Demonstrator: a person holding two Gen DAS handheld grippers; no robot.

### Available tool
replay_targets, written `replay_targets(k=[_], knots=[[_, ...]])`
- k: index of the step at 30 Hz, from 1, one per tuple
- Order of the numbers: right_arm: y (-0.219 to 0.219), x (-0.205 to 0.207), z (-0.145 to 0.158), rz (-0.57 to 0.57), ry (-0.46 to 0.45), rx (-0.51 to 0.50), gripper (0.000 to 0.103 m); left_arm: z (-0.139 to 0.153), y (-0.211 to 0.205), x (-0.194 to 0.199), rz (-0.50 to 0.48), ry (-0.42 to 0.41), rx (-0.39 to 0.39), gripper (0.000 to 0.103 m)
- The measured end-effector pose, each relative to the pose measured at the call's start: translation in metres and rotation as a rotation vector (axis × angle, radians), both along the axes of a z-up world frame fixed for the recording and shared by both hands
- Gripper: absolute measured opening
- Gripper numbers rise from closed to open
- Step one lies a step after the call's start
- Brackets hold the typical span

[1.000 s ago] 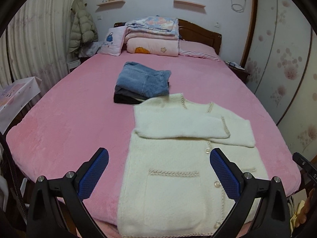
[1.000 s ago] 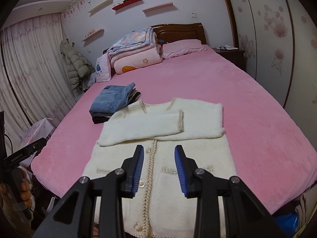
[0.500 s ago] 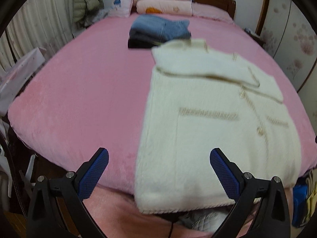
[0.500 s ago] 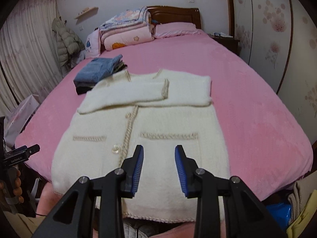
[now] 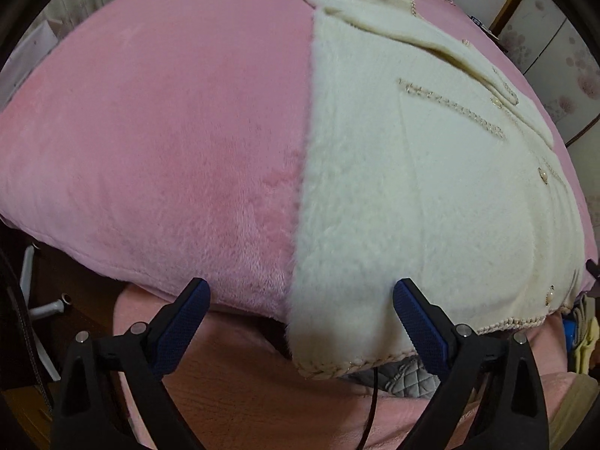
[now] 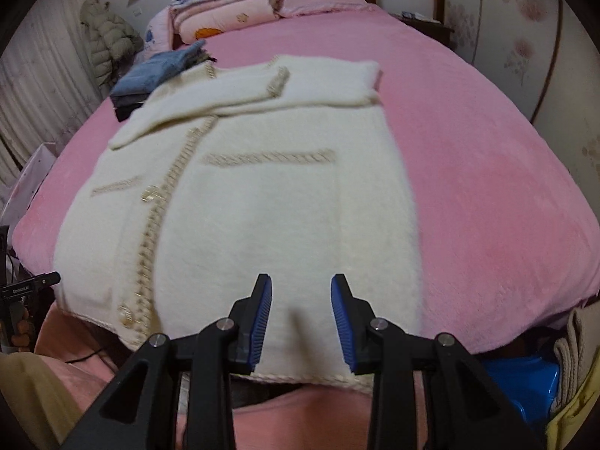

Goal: Fold large clothes
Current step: 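Grasp the cardigan hem with the left tool while the right tool grasps it too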

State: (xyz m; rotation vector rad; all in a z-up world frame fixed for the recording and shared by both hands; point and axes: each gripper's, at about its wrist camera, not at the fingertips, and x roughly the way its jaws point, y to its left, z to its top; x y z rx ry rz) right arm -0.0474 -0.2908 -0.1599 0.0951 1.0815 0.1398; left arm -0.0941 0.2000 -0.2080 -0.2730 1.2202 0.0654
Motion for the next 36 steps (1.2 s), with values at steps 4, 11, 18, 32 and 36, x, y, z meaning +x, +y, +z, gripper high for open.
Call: replay_targets(k=[4, 11, 18, 32, 36], knots=[[-0.024, -0.005, -0.014, -0.048, 0.055, 0.017, 0.033, -0.006, 0.002, -0.004, -0.037, -0.005, -0.03, 0.088], [-0.043, -0.011, -0.017, -0.07, 0.074, 0.007, 0.033, -0.016, -0.003, -0.001, -0.093, 0.037, -0.043, 0.087], [-0.059, -0.006, -0.036, -0.077, 0.139, 0.044, 0.044, -0.033, -0.003, 0.003, -0.082, 0.077, -0.108, 0.087], [-0.043, -0.006, -0.029, 0.046, 0.085, 0.142, 0.008, -0.012, -0.03, 0.002, -0.051, 0.112, -0.072, 0.01], [-0.039, -0.008, 0.012, 0.075, -0.007, 0.248, 0.007, 0.014, -0.019, 0.006, 0.013, 0.085, -0.171, 0.008]])
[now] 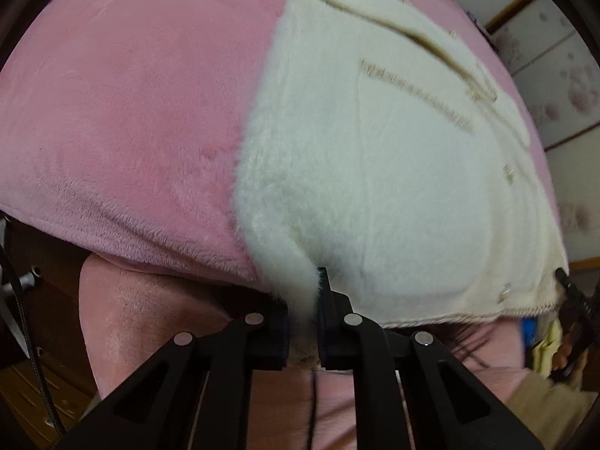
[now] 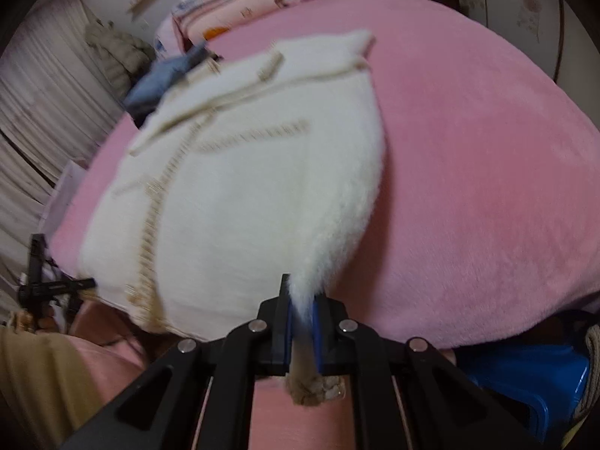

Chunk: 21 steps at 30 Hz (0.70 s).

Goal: Fold large clothes
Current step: 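Grasp the cardigan hem with the left tool while the right tool grasps it too, then lift the hem with both tools and fold it over the body toward the neckline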

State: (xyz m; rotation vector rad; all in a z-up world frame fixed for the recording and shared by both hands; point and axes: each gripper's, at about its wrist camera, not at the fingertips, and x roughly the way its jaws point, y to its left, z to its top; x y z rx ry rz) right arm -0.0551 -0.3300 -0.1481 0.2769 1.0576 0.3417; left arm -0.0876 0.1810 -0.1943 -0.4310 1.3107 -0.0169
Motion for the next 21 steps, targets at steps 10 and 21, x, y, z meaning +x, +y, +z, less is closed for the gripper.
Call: replay_targets(k=[10, 21], knots=[[0.007, 0.067, 0.101, -0.029, -0.224, 0.187, 0.007, 0.1, 0.033, 0.042, 0.169, -0.202, -0.207, 0.008], [0.026, 0.098, 0.106, 0.015, -0.203, 0.141, 0.007, 0.084, 0.031, 0.031, 0.069, -0.004, -0.1, 0.009]])
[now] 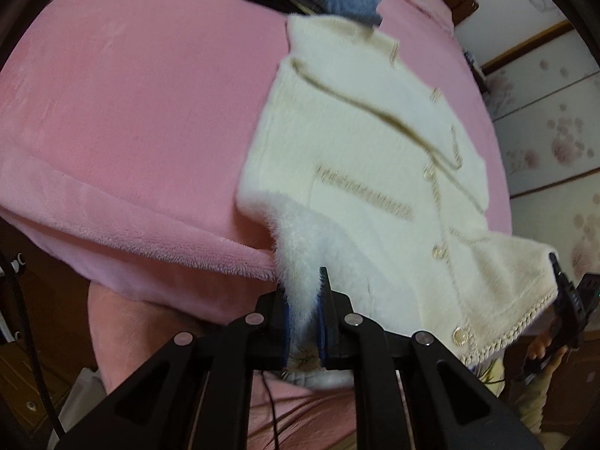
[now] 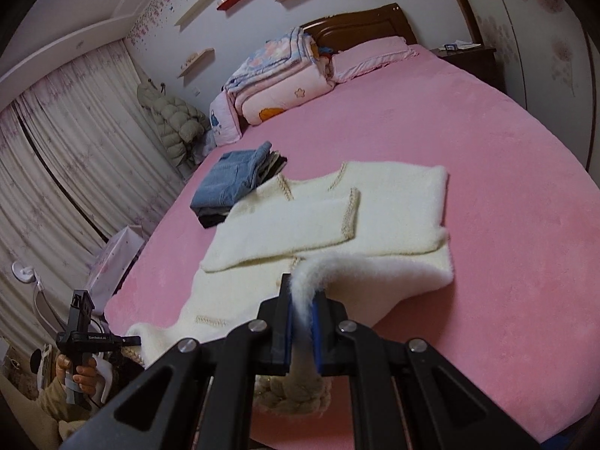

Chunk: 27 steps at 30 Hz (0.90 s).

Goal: Fold large clothes
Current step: 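Lift the hem with both tools and fold it over the body toward the neckline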

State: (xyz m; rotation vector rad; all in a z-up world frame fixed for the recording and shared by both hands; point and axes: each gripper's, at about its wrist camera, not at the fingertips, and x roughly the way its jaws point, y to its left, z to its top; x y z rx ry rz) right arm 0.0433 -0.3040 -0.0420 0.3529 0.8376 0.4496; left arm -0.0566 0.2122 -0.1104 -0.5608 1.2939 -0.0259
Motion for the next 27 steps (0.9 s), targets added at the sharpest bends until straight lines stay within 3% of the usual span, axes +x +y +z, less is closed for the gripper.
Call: replay_targets(k=[7, 9, 12, 17, 20, 24, 27], knots=[[-0.003, -0.019, -0.018, -0.007, 0.065, -0.009, 0.007, -0.042, -0.004, -0.041, -0.085, 0.174, 0.043, 0.01], [-0.007, -0.024, -0.023, -0.017, 0.079, -0.01, 0.007, -0.047, -0.006, -0.049, -0.106, 0.192, 0.054, 0.011], [-0.012, -0.028, -0.03, -0.027, 0.097, -0.017, 0.007, -0.045, -0.01, -0.052, -0.148, 0.18, 0.086, 0.013], [-0.014, -0.032, -0.035, -0.028, 0.104, -0.018, 0.007, -0.037, -0.017, -0.056, -0.221, 0.166, 0.209, 0.016], [-0.014, -0.032, -0.04, -0.033, 0.114, -0.015, 0.007, -0.033, -0.014, -0.053, -0.211, 0.112, 0.214, 0.018], [-0.015, -0.034, -0.042, -0.033, 0.117, -0.019, 0.007, -0.042, -0.004, -0.035, -0.197, 0.048, 0.269, 0.029], [-0.018, -0.036, -0.043, -0.035, 0.122, -0.032, 0.007, -0.06, 0.01, -0.025, -0.167, 0.06, 0.224, 0.029]])
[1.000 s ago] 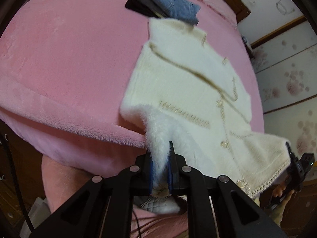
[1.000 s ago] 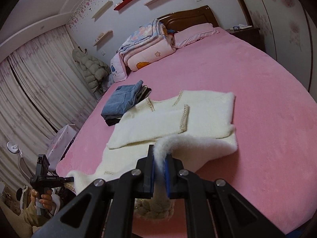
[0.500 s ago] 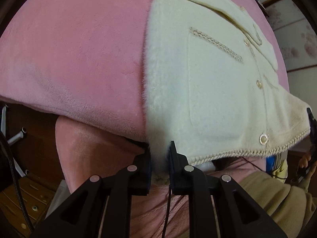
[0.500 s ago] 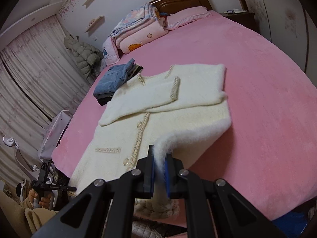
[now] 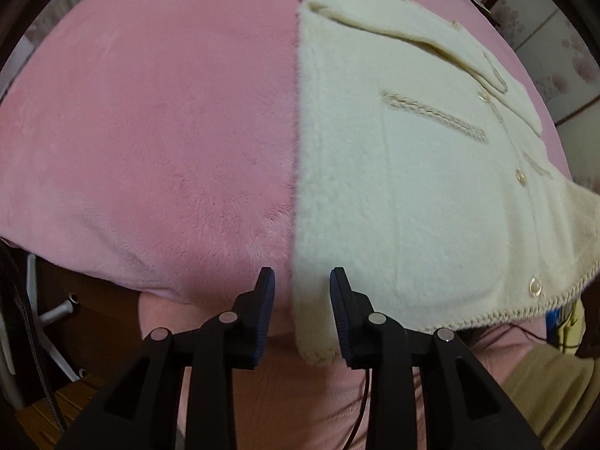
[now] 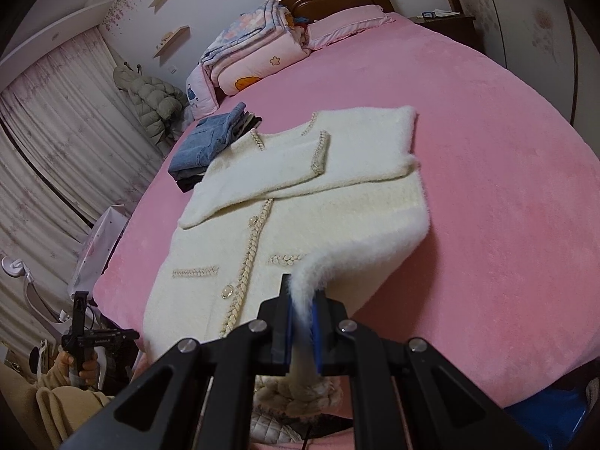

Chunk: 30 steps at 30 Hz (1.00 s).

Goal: Fold large clothes
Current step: 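Lift the hem with both tools and fold it over the body toward the neckline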

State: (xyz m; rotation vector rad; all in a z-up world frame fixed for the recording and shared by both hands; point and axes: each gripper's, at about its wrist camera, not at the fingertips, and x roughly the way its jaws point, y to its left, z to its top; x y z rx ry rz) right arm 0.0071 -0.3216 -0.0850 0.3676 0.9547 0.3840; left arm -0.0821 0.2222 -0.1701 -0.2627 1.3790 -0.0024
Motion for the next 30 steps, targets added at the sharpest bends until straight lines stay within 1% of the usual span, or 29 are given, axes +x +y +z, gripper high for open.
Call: replay_targets(k=[2, 4, 6, 8, 10, 11, 13, 16, 18, 21, 24, 26, 28, 30], knots=[[-0.001, -0.002, -0.001, -0.004, 0.004, -0.011, 0.007, -0.012, 0.003, 0.002, -0.006, 0.026, -0.046, 0.029], [-0.002, -0.003, -0.002, -0.009, 0.012, -0.02, 0.007, -0.02, -0.001, 0.001, -0.027, 0.037, -0.073, 0.029], [-0.004, -0.005, -0.005, -0.012, 0.022, -0.022, 0.007, -0.024, -0.008, 0.001, -0.045, 0.045, -0.062, 0.034], [-0.002, -0.005, -0.008, -0.014, 0.03, -0.028, 0.007, -0.025, -0.013, 0.0, -0.045, 0.051, -0.055, 0.034], [-0.001, -0.005, -0.007, -0.011, 0.027, -0.034, 0.007, -0.016, -0.02, 0.0, -0.053, 0.03, -0.056, 0.014], [0.0, -0.004, -0.006, -0.008, 0.022, -0.037, 0.007, -0.006, -0.023, -0.001, -0.063, 0.007, -0.069, 0.007], [0.002, -0.003, -0.001, 0.0, 0.011, -0.034, 0.007, 0.016, -0.029, 0.001, -0.066, -0.048, -0.108, 0.006], [0.002, 0.001, 0.008, 0.008, -0.015, -0.001, 0.007, 0.052, -0.036, 0.011, -0.031, -0.132, -0.178, 0.006], [0.001, 0.006, 0.018, 0.012, -0.042, 0.024, 0.007, 0.079, -0.039, 0.028, 0.001, -0.204, -0.23, 0.006], [0.002, 0.022, 0.036, 0.013, -0.073, 0.064, 0.007, 0.118, -0.043, 0.055, 0.047, -0.311, -0.268, 0.006], [-0.003, 0.047, 0.052, -0.012, -0.102, 0.113, 0.007, 0.146, -0.035, 0.095, 0.117, -0.391, -0.281, 0.006], [-0.007, 0.068, 0.06, -0.041, -0.11, 0.144, 0.007, 0.159, -0.026, 0.124, 0.179, -0.441, -0.262, 0.006], [-0.013, 0.097, 0.065, -0.084, -0.119, 0.161, 0.007, 0.167, -0.014, 0.155, 0.251, -0.475, -0.243, 0.006], [-0.019, 0.131, 0.063, -0.133, -0.108, 0.182, 0.007, 0.167, 0.001, 0.186, 0.311, -0.496, -0.216, 0.005]])
